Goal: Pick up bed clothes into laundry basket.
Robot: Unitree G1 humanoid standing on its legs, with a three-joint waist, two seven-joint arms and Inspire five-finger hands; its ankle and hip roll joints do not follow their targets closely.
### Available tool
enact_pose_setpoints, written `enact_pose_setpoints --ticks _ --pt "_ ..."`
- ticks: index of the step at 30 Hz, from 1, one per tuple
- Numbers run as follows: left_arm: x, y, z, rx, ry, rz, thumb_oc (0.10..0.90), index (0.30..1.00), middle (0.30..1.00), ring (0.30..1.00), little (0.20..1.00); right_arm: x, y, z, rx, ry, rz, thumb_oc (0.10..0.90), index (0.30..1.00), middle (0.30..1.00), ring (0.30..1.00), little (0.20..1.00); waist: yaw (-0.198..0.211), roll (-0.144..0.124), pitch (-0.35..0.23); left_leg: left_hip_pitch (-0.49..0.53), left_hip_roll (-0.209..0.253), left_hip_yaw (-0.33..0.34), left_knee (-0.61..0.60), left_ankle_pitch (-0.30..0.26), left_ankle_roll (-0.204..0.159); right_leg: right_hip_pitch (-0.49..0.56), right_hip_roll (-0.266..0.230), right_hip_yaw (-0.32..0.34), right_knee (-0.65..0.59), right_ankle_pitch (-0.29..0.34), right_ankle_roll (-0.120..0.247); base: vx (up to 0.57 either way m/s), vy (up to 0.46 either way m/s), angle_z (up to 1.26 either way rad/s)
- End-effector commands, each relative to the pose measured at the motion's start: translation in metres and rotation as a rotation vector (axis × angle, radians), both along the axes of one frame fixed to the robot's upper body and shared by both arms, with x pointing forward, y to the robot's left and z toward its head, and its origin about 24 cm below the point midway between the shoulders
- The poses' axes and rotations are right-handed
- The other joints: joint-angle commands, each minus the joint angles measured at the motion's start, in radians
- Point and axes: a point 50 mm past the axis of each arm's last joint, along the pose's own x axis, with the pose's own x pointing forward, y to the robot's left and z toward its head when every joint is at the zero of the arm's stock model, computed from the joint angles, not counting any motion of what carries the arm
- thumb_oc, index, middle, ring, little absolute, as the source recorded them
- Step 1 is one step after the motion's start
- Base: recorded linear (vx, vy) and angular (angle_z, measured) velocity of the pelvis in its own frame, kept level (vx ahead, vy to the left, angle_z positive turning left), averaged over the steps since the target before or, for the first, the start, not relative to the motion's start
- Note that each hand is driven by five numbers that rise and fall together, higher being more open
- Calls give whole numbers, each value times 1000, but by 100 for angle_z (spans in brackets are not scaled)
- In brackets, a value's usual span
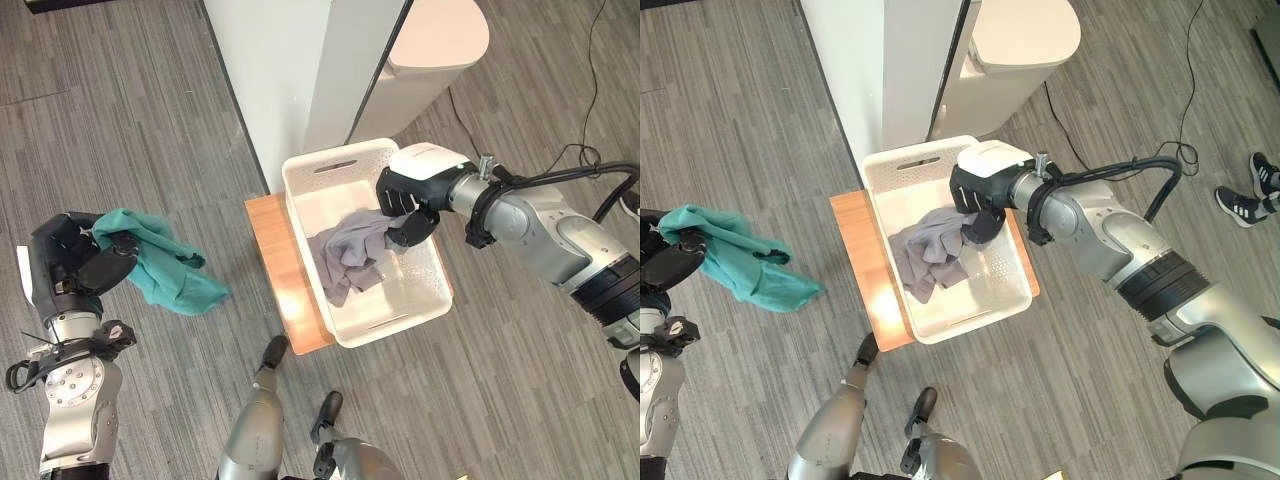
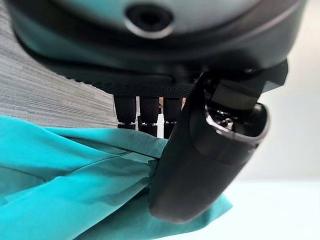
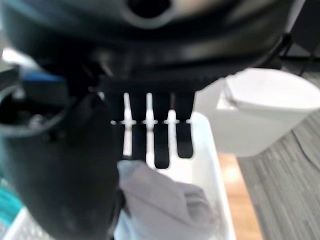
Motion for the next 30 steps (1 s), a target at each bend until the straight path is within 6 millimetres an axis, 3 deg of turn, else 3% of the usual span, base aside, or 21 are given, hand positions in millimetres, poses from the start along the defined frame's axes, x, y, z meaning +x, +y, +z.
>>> enact_pose_setpoints --ticks 1,2,4,5,8,10,12,13,14,15,16,17,18,20,22,24,25,28,30 --pt "-13 -4 55 127 -271 -33 400 300 300 300 300 1 -2 31 -11 -129 -8 599 599 599 599 599 -12 -1 -134 56 35 38 -17 -125 -23 -74 -95 21 88 -2 59 0 0 0" --pt "-12 -5 55 129 -265 -41 400 300 300 300 300 2 -2 29 -36 -98 -15 800 900 900 900 900 -14 0 -134 55 34 37 -17 -125 -24 -73 -95 20 85 -2 58 0 0 0" --pt "-12 -5 56 123 -277 -44 400 300 300 300 300 -8 -4 47 11 -128 17 800 900 900 900 900 -29 -3 -139 55 37 38 -17 -124 -27 -71 -94 19 81 -1 60 10 3 4" --pt "-11 -7 54 104 -284 -43 400 300 300 300 300 -34 3 65 42 -159 123 800 900 900 900 900 -46 -6 -143 57 39 39 -17 -125 -27 -68 -95 14 79 -1 63 8 8 17" --pt "-13 -12 57 120 -289 -60 400 300 300 300 300 -91 14 95 18 -226 314 800 900 900 900 900 -89 -11 -157 60 44 45 -18 -130 -28 -70 -91 19 75 -1 66 9 21 5" --pt "-17 -12 60 156 -284 -64 400 300 300 300 300 -118 1 93 27 -177 333 800 900 900 900 900 -140 -11 -184 76 53 69 -18 -138 -34 -71 -87 39 73 1 69 11 39 -24" --pt "-19 -8 67 184 -308 -41 400 300 300 300 300 -120 -9 89 67 -143 305 800 900 900 900 900 -169 0 -202 89 55 83 -18 -143 -36 -70 -87 50 78 0 71 18 35 -64" --pt "-14 -9 95 251 -408 -43 400 300 300 300 300 -122 -23 77 207 -107 281 800 900 900 900 900 -208 30 -234 107 57 95 -16 -151 -39 -57 -91 66 80 -5 74 49 50 -44" --pt "-10 -9 119 337 -471 -24 400 300 300 300 300 -122 -40 65 306 -76 219 800 900 900 900 900 -222 49 -256 117 55 100 -11 -157 -39 -50 -96 76 76 -5 76 48 76 13" --pt "-30 9 150 439 -591 167 400 300 300 300 300 -123 -64 40 478 -8 131 800 900 900 900 900 -240 80 -283 132 54 121 1 -161 -36 -50 -101 96 74 6 78 39 45 9" --pt "-34 10 161 474 -625 183 400 300 300 300 300 -123 -72 27 550 21 90 800 900 900 900 900 -240 86 -291 139 56 133 3 -166 -35 -50 -99 105 72 6 78 49 23 -47" --pt "-42 8 186 591 -664 192 400 300 300 300 300 -120 -87 -1 646 97 -3 800 900 900 900 900 -251 108 -305 150 58 150 6 -172 -34 -49 -96 118 72 7 80 70 -13 -85" --pt "-45 5 202 667 -686 189 400 300 300 300 300 -121 -96 -21 709 136 -64 800 900 900 900 900 -250 113 -312 158 60 156 5 -175 -34 -45 -94 120 71 6 81 95 -23 -79" --pt "-48 -6 241 791 -750 162 400 300 300 300 300 -129 -114 -78 843 221 -246 800 900 900 900 900 -273 152 -337 175 62 158 2 -176 -34 -27 -95 119 69 1 82 100 -41 -22" --pt "-45 -19 265 870 -786 135 400 300 300 300 300 -139 -115 -119 980 265 -353 800 900 900 900 900 -291 175 -353 184 62 146 0 -175 -35 -16 -96 116 71 -7 83 91 -48 22" --pt "-47 -28 280 928 -810 123 400 300 300 300 300 -144 -118 -137 1031 260 -427 800 900 900 900 900 -302 194 -367 193 63 143 -1 -176 -35 -7 -96 115 73 -13 82 63 -33 25" --pt "-46 -29 281 930 -811 119 400 300 300 300 300 -145 -117 -138 1034 259 -429 800 900 900 900 900 -300 191 -367 193 63 141 -1 -177 -35 -6 -96 114 73 -14 82 56 -21 17" --pt "-51 -47 314 1049 -842 103 400 300 300 300 300 -150 -106 -162 1168 300 -470 800 900 900 900 900 -324 230 -390 210 65 142 -5 -178 -36 7 -92 116 70 -19 82 65 -26 2" --pt "-50 -50 323 1068 -837 102 400 300 300 300 300 -152 -106 -167 1189 307 -484 800 900 900 900 900 -326 233 -393 211 67 140 -6 -176 -37 10 -91 113 69 -20 82 38 -21 0"
